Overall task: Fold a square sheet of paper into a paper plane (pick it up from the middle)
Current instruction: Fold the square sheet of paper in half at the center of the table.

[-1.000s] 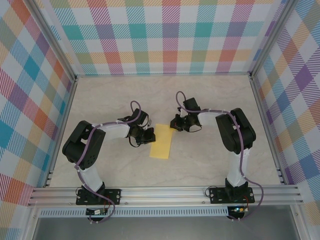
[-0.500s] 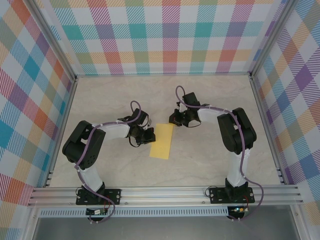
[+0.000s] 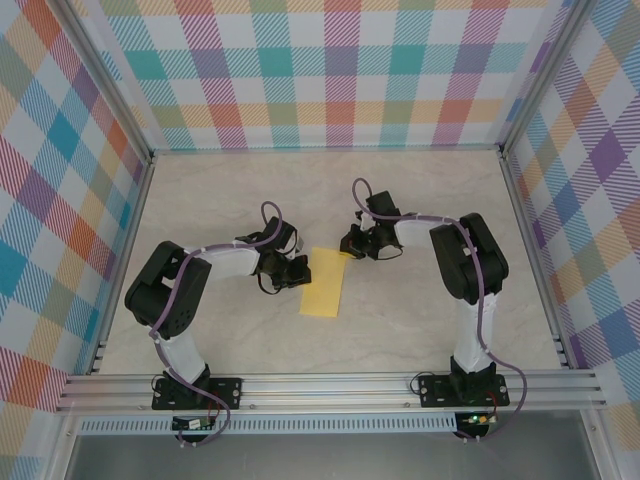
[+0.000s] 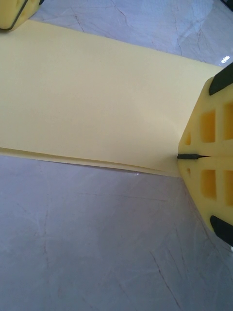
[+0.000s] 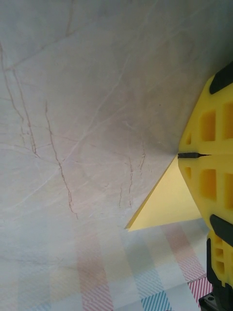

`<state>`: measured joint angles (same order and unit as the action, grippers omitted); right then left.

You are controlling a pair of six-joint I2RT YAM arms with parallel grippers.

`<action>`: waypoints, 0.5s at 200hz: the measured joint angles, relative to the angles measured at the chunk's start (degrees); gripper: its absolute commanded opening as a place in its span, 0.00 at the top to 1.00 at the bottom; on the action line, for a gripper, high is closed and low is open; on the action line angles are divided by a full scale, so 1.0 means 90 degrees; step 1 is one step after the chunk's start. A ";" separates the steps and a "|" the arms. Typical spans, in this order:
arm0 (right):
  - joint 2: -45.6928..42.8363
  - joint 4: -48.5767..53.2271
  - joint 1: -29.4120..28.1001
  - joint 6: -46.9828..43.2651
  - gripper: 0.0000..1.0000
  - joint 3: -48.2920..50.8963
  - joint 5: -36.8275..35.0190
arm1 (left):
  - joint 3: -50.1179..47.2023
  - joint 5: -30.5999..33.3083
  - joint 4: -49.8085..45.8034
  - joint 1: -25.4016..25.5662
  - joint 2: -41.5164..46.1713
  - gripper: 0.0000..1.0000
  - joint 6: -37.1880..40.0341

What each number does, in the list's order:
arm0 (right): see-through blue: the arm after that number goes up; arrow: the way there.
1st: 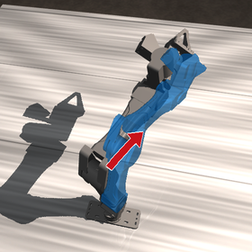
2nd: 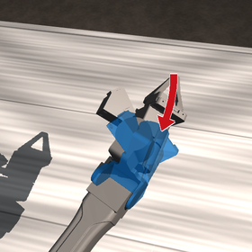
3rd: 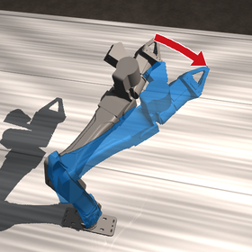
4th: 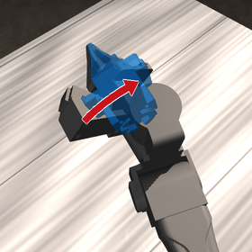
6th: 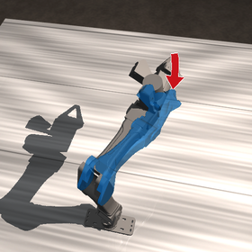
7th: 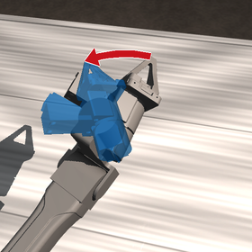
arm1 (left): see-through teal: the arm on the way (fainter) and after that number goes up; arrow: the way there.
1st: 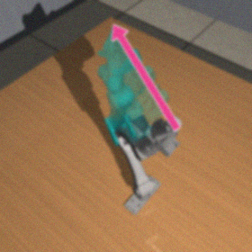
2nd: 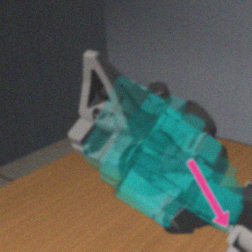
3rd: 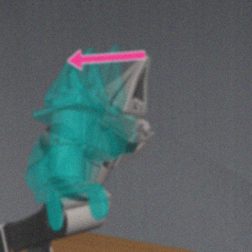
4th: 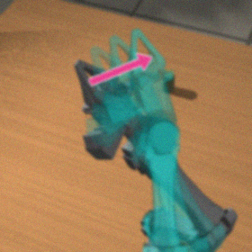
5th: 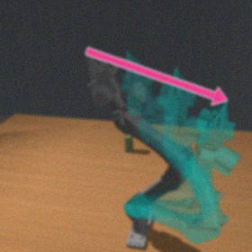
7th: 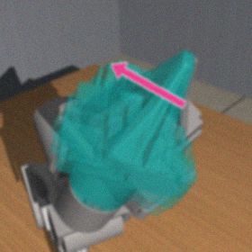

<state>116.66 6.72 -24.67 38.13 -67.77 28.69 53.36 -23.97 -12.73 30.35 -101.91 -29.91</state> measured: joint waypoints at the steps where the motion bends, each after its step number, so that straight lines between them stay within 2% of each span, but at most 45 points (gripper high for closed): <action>1: 0.0000 0.0002 0.0000 -0.0002 0.96 0.0000 0.0005 | 0.0000 0.0000 0.0000 0.0000 0.0002 1.00 0.0000; 56: -0.0044 0.0194 0.0029 -0.0034 0.91 -0.0078 0.0085 | 0.0022 -0.0002 -0.0049 0.0000 0.0002 1.00 0.0000; 77: -0.0406 0.0529 0.0029 -0.0138 0.87 -0.0078 0.0017 | 0.0061 0.0002 -0.0095 0.0000 0.0002 1.00 0.0002; 100: -0.1064 0.0658 0.0029 -0.0175 0.89 -0.0044 -0.0126 | 0.0066 0.0002 -0.0117 0.0000 0.0005 1.00 -0.0002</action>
<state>107.09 12.64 -24.40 36.56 -68.16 27.55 53.95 -23.94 -13.78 30.35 -101.86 -29.93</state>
